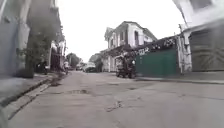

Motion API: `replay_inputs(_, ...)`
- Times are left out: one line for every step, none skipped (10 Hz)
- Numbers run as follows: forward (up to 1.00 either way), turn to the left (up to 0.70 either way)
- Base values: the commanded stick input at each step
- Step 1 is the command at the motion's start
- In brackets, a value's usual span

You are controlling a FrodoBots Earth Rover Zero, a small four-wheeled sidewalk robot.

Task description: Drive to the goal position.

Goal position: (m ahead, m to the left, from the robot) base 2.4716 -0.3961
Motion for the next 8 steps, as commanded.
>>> replay_inputs(0.70, 0.00)
replay_inputs(0.70, 0.00)
replay_inputs(0.70, 0.00)
replay_inputs(0.70, 0.00)
replay_inputs(0.70, 0.00)
replay_inputs(0.70, 0.00)
replay_inputs(0.70, 0.00)
replay_inputs(0.70, 0.00)
